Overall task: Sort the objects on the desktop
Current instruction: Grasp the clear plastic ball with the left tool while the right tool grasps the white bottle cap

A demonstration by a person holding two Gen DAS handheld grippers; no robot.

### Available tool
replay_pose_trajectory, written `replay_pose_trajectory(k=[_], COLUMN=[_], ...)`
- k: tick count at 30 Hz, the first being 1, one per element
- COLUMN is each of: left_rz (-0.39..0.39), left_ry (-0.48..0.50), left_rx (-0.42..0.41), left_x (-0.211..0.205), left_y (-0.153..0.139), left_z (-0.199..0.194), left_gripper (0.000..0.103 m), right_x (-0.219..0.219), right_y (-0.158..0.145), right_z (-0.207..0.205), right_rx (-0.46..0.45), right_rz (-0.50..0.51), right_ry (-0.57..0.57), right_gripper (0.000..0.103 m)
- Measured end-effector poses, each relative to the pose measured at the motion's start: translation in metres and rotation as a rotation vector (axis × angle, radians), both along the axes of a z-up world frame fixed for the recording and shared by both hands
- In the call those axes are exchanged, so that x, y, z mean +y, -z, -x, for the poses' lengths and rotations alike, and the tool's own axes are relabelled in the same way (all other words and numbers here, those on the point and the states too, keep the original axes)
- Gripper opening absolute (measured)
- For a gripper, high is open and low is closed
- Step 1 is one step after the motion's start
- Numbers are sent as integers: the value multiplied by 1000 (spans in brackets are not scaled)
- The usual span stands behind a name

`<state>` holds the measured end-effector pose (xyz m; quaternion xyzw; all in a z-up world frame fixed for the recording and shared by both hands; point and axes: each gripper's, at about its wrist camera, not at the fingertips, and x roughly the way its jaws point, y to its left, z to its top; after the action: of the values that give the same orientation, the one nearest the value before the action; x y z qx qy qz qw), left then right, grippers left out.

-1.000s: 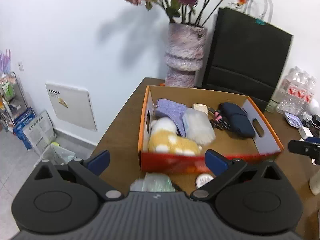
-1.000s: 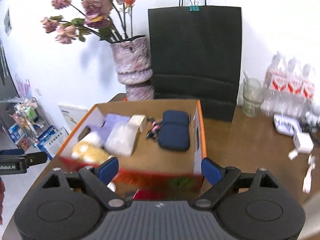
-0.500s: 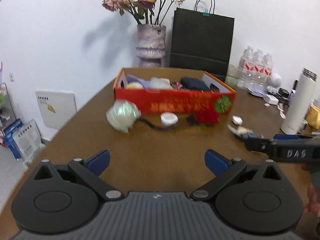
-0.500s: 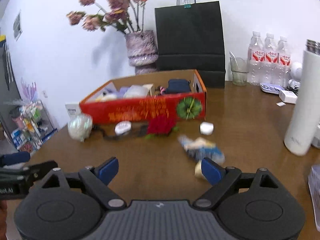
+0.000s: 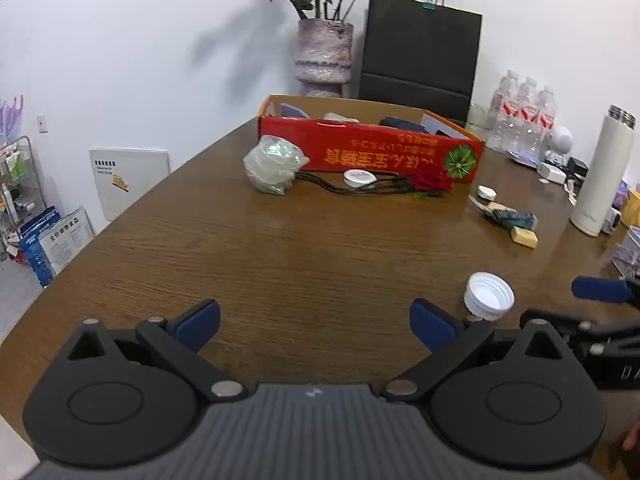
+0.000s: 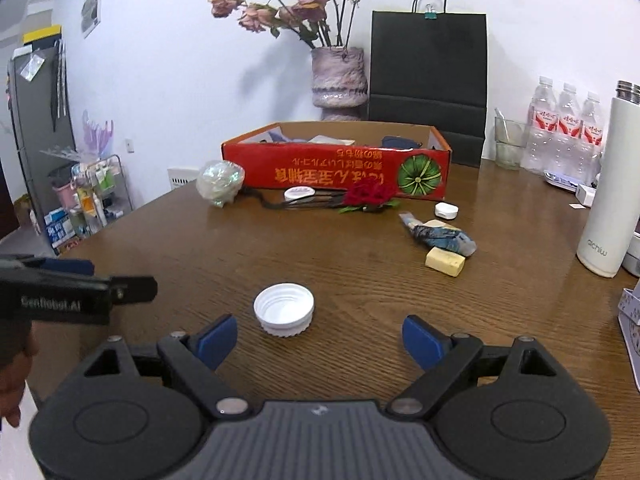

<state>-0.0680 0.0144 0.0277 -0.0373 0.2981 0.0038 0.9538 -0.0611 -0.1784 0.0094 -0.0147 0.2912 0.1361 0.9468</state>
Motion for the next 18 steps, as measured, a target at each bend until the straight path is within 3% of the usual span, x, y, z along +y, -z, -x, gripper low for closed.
replay_pose_trajectory(k=[5,9,11,13,16,18], left_rz=[-2,-48,-38,-36,-85,-105], left_ry=[-5,-62,-62,-46,-23,-52], left_rx=[-21,-82,-96,-90,-67,-39], left_x=[12,25,34,39,41,43], left_y=[-9,-25,-32,-36,-31,-24], left_z=[-15,-46,-67,-94,-139,-163], left_gripper=[99,93,91,89,89,83], right_x=[15,30,35,38,41,39], right_y=[5,9,11,12,13,14], right_z=[-12,-31,-40,-48,-56,-61], right_rx=[29,60,67,76,67,67], right_rz=[6,27,33,37,61,50], right_ry=[-35,-15,-4,-9,-11,-10], right_gripper=[87,77,67,44,40,39])
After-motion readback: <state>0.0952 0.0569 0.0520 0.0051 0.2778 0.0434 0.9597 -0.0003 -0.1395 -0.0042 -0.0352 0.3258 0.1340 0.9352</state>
